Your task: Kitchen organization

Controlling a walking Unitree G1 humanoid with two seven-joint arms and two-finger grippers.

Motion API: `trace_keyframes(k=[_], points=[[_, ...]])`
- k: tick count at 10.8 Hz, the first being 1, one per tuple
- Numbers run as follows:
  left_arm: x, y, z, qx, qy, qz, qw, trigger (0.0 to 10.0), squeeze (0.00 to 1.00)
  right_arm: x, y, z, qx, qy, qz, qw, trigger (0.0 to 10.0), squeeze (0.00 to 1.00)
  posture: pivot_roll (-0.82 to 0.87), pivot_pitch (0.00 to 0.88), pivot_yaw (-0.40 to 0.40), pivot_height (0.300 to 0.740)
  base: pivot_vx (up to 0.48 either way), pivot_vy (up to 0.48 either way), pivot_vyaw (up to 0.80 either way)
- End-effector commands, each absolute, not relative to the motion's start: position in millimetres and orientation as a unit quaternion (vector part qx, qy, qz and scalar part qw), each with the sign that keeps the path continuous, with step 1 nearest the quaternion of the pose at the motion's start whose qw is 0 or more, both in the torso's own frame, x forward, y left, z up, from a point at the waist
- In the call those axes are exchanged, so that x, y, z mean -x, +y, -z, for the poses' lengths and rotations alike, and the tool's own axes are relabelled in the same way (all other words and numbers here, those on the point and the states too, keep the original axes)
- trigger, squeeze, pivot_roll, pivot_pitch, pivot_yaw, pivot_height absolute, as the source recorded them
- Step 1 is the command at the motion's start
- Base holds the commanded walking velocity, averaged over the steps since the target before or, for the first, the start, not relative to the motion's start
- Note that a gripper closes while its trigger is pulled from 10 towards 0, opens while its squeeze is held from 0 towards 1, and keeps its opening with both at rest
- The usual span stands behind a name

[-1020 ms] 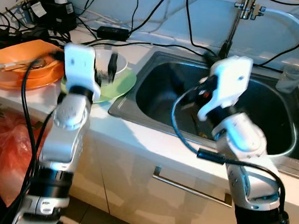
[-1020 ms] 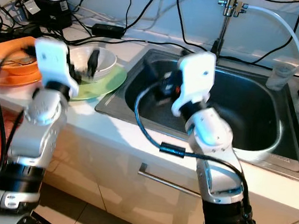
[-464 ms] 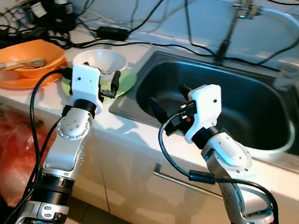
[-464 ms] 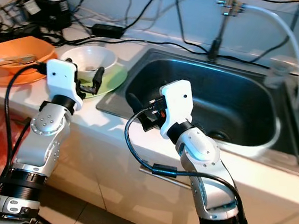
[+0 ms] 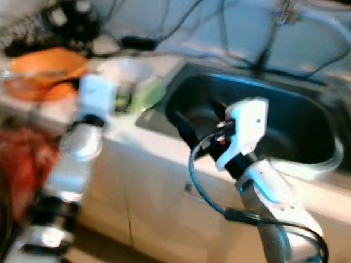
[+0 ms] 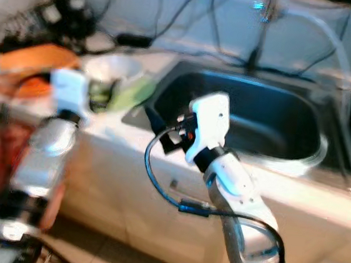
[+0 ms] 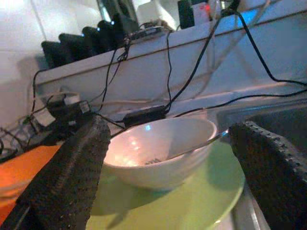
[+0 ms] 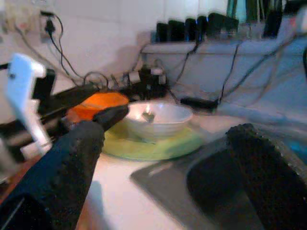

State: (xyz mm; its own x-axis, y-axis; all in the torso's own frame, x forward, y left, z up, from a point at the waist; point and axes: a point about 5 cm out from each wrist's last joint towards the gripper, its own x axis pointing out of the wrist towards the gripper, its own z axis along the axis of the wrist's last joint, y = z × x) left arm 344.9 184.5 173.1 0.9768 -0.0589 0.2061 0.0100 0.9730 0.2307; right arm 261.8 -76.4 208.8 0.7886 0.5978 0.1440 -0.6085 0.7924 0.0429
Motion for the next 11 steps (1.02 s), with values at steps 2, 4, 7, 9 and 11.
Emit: trace_keyframes(k=[2,4,7,9,11], points=[[-351.2,184.3,-173.5,-0.125,-0.110,0.027,0.986,10.0,0.00,-256.8,-76.5,-210.5,-0.045,-0.053,-0.336,0.939,10.0,0.00,-0.05,0.000,0.042,0.740,0.000,0.000,0.00],[-352.9,184.7,-174.2,-0.125,-0.111,0.027,0.985,10.0,0.00,-256.8,-77.7,-210.5,-0.041,-0.051,-0.334,0.940,10.0,0.00,-0.05,0.000,0.041,0.740,0.000,0.000,0.00],[-354.8,181.3,-191.6,-0.098,-0.144,0.033,0.984,10.0,0.00,-258.9,-78.5,-216.6,-0.038,-0.069,-0.318,0.945,10.0,0.00,-0.04,0.000,0.039,0.740,0.000,0.000,0.00],[-355.6,179.2,-200.8,-0.086,-0.158,0.034,0.983,10.0,0.00,-261.9,-80.7,-218.9,-0.036,-0.073,-0.311,0.947,10.0,0.00,-0.04,0.000,0.038,0.740,0.000,0.000,0.00],[-354.6,171.3,-207.6,-0.055,-0.166,0.039,0.984,10.0,0.00,-267.8,-85.1,-221.3,-0.029,-0.085,-0.288,0.953,10.0,0.00,-0.04,0.000,0.038,0.740,0.000,0.000,0.00]])
